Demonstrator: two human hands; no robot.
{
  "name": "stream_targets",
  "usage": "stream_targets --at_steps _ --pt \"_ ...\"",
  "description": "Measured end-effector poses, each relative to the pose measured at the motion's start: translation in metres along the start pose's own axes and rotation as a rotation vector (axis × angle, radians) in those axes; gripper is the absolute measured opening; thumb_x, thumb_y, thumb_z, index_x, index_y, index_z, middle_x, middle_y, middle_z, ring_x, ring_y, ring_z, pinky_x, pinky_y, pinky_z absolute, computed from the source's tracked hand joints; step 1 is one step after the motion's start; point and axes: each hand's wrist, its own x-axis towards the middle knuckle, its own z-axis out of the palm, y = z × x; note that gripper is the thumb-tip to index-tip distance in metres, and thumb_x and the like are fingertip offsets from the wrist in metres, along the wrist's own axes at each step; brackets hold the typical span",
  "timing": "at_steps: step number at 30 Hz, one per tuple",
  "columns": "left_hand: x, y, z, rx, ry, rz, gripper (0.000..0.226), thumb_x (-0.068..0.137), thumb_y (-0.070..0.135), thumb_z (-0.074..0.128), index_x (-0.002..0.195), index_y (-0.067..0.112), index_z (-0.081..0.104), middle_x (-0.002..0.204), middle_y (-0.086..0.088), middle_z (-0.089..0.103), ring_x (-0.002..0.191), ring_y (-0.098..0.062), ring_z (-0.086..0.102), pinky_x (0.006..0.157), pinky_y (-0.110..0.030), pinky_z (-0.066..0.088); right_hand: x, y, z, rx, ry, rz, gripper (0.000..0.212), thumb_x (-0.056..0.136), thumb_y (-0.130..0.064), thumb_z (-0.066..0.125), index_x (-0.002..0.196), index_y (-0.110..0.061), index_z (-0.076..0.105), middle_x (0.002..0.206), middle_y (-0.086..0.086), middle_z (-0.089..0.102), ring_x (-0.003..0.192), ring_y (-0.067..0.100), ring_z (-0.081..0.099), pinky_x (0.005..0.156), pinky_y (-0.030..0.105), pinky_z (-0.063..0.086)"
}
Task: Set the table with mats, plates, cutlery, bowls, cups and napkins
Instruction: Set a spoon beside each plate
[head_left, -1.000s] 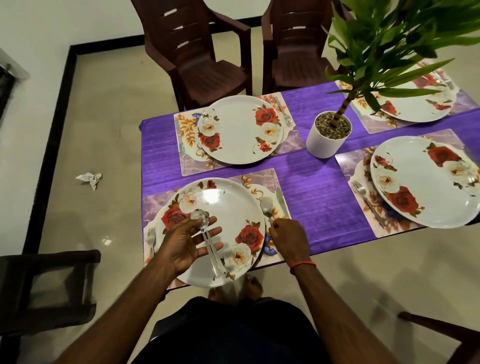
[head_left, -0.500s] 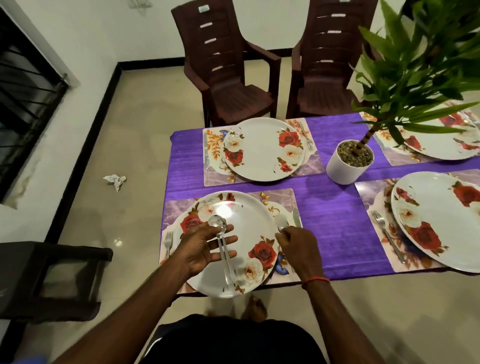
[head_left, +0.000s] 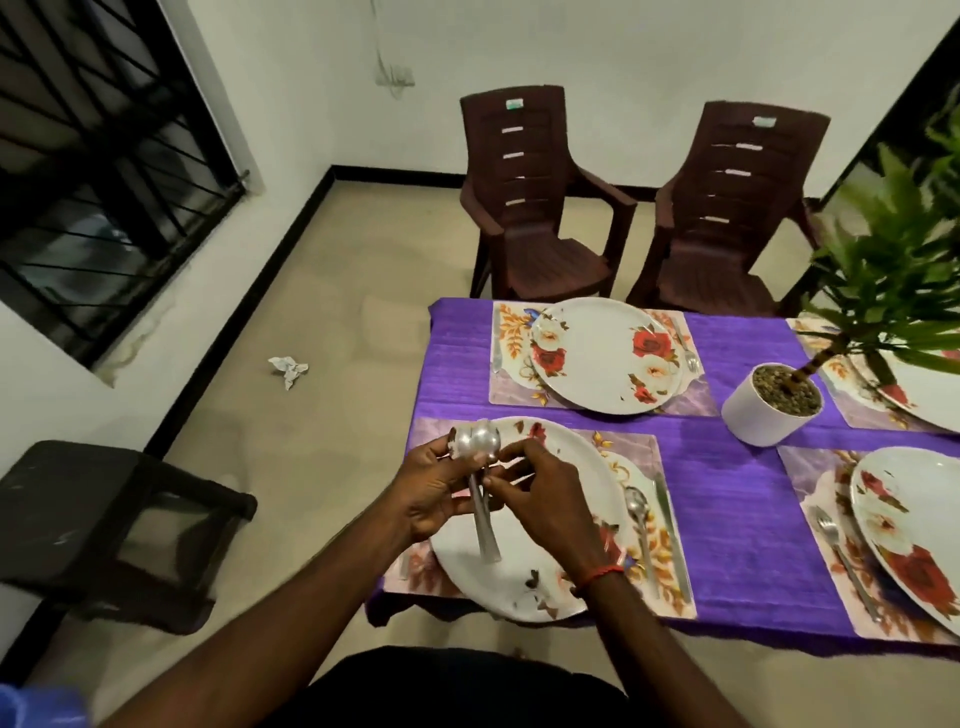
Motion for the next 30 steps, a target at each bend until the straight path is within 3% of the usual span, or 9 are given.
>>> stream_targets --at_steps 3,7,13,15,17,19,23,30 --pt "-0.015 0.007 -0.032 -0.038 0.023 0.017 0.032 0.086 -0.001 0.072 0.118 0.0 0.068 0.097 -0.023 0.073 0.089 -0.034 0.073 0.072 -0.057 0.061 -0.005 -0.017 0.034 -0.038 -0.02 0.0 0.025 0.086 -0.026 0.077 0.103 -0.032 0.059 0.075 -0.007 0.073 0.07 0.002 0.07 0.07 0.024 0.057" --pt "-0.039 0.015 -0.084 -0.069 0.073 0.023 0.037 0.079 0.004 0.076 0.115 0.002 0.07 0.104 -0.023 0.071 0.095 -0.036 0.07 0.072 -0.055 0.06 -0.014 -0.051 0.085 0.079 -0.018 0.035 0.025 0.086 -0.017 0.077 0.105 -0.025 0.062 0.075 -0.007 0.072 0.069 0.0 0.07 0.063 0.014 0.053" --pt "-0.076 0.026 -0.168 -0.136 0.141 0.03 0.034 0.084 0.005 0.074 0.118 0.003 0.069 0.111 -0.022 0.072 0.1 -0.035 0.07 0.071 -0.05 0.061 -0.023 -0.091 0.176 0.216 -0.104 0.083 0.035 0.085 -0.012 0.077 0.111 -0.025 0.057 0.079 -0.008 0.073 0.077 0.003 0.071 0.068 0.02 0.057" --pt "-0.087 0.028 -0.199 -0.159 0.178 0.032 0.037 0.082 0.006 0.076 0.118 0.002 0.07 0.111 -0.024 0.071 0.102 -0.039 0.066 0.072 -0.053 0.06 -0.023 -0.102 0.207 0.247 -0.125 0.111 0.036 0.085 -0.008 0.077 0.11 -0.023 0.057 0.077 -0.001 0.074 0.076 0.009 0.073 0.071 0.03 0.061" --pt "-0.098 0.032 -0.226 -0.173 0.203 0.034 0.033 0.087 0.004 0.073 0.12 0.001 0.068 0.111 -0.023 0.071 0.102 -0.039 0.066 0.074 -0.057 0.06 -0.025 -0.113 0.234 0.286 -0.138 0.121 0.033 0.084 -0.008 0.077 0.108 -0.024 0.059 0.077 0.004 0.075 0.075 0.016 0.074 0.067 0.035 0.06" --pt "-0.108 0.037 -0.249 -0.181 0.24 0.035 0.03 0.092 0.004 0.068 0.122 0.0 0.066 0.114 -0.021 0.073 0.102 -0.039 0.07 0.077 -0.061 0.059 -0.026 -0.123 0.256 0.328 -0.143 0.141 0.028 0.086 -0.009 0.076 0.105 -0.024 0.062 0.079 0.003 0.076 0.075 0.018 0.074 0.06 0.03 0.056" --pt "-0.121 0.049 -0.288 -0.2 0.304 0.031 0.031 0.094 0.006 0.067 0.124 0.001 0.063 0.116 -0.02 0.073 0.103 -0.041 0.072 0.081 -0.064 0.058 -0.026 -0.146 0.283 0.387 -0.194 0.199 0.018 0.091 -0.012 0.072 0.103 -0.024 0.067 0.087 0.001 0.076 0.079 0.014 0.073 0.059 0.023 0.055" --pt "-0.104 0.078 -0.325 -0.33 0.324 0.017 0.028 0.102 0.013 0.055 0.125 -0.001 0.062 0.115 -0.021 0.073 0.103 -0.043 0.072 0.078 -0.061 0.06 0.011 -0.164 0.308 0.417 -0.24 0.258 0.017 0.093 -0.01 0.069 0.107 -0.02 0.07 0.09 0.006 0.075 0.082 0.019 0.072 0.07 0.032 0.061"
